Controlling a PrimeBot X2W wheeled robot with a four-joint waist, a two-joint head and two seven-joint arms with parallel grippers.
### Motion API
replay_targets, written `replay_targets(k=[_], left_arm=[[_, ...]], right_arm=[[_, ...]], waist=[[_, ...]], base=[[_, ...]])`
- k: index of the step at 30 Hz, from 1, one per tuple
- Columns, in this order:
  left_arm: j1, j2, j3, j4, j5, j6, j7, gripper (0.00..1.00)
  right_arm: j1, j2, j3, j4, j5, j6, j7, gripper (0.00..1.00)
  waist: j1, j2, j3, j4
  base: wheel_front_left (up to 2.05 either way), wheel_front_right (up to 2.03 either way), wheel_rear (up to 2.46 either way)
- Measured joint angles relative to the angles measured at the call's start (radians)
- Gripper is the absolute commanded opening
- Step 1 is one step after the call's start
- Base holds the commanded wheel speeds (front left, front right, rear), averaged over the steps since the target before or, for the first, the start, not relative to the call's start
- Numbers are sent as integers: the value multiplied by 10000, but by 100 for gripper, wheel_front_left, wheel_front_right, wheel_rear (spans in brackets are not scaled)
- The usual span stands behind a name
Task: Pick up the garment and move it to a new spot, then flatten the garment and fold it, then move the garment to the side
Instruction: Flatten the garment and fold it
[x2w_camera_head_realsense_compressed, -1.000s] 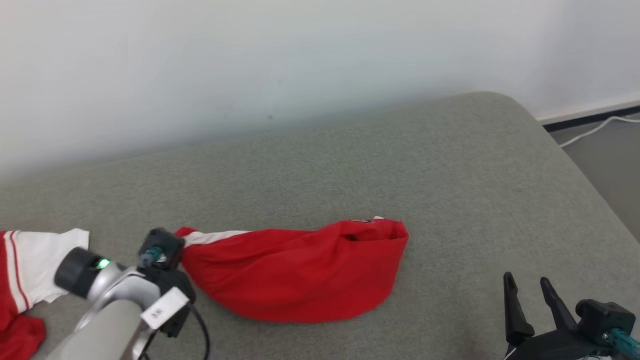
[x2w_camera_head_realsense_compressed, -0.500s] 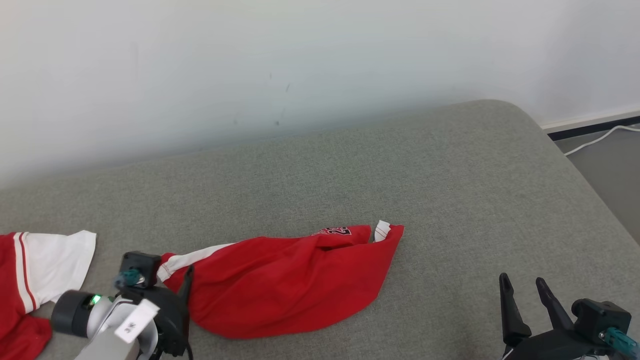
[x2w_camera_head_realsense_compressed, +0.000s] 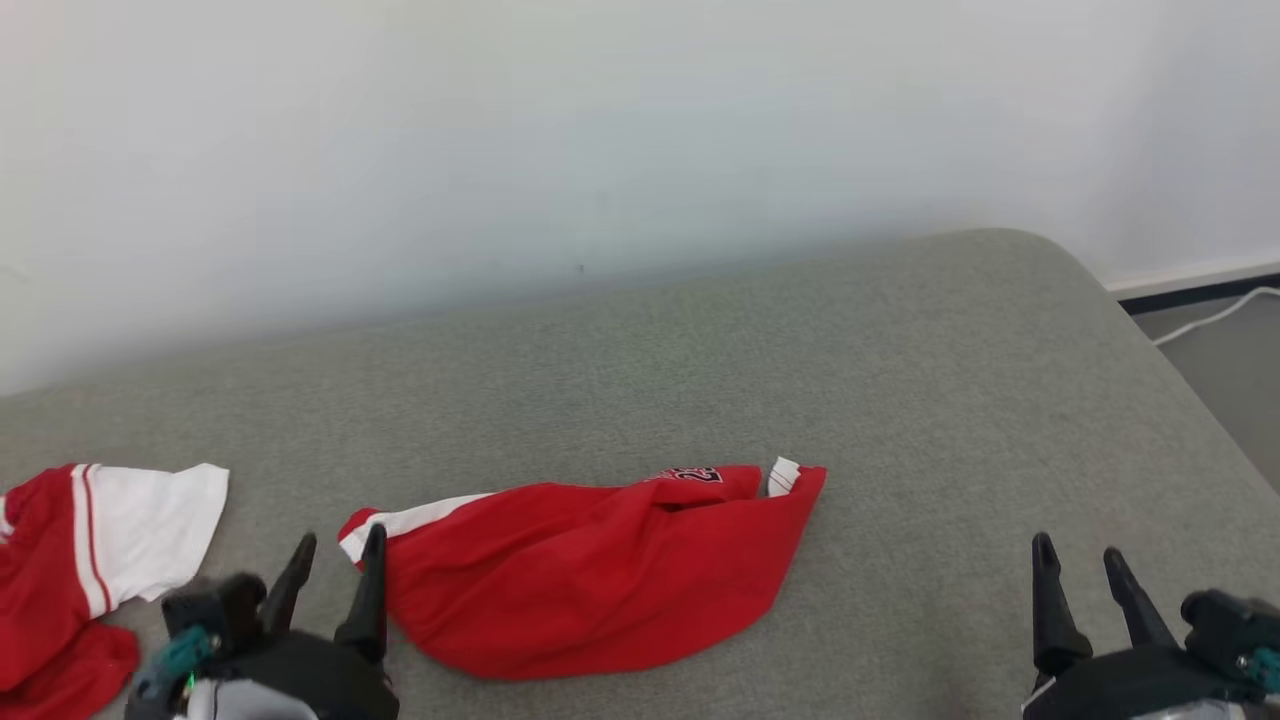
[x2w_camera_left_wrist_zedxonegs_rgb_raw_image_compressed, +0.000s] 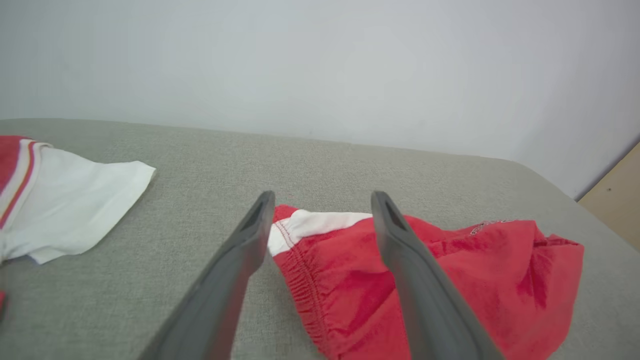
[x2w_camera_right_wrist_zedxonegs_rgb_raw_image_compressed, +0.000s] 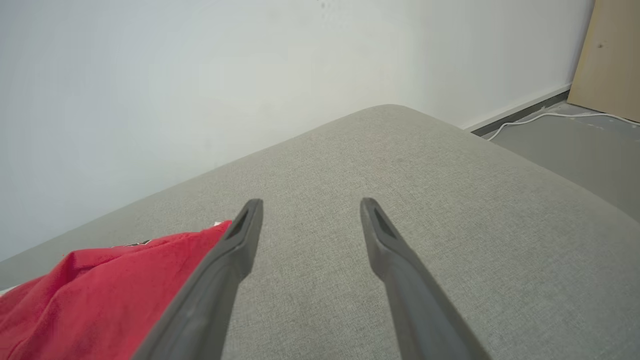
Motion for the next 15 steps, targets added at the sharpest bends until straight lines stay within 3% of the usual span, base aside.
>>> replay_targets(k=[7, 15], left_arm=[[1283, -111, 775, -1156, 100, 12, -31, 100], [2289, -545, 1960, -1912, 1244, 13, -31, 100]], right_arm=[[-768, -19, 29, 217, 198, 190, 8, 100], [-953, -92, 407, 623, 221, 441, 157, 100]], waist=[[0, 0, -210, 433], [0, 0, -424, 1184]], base=[[0, 0, 0], [0, 0, 0]])
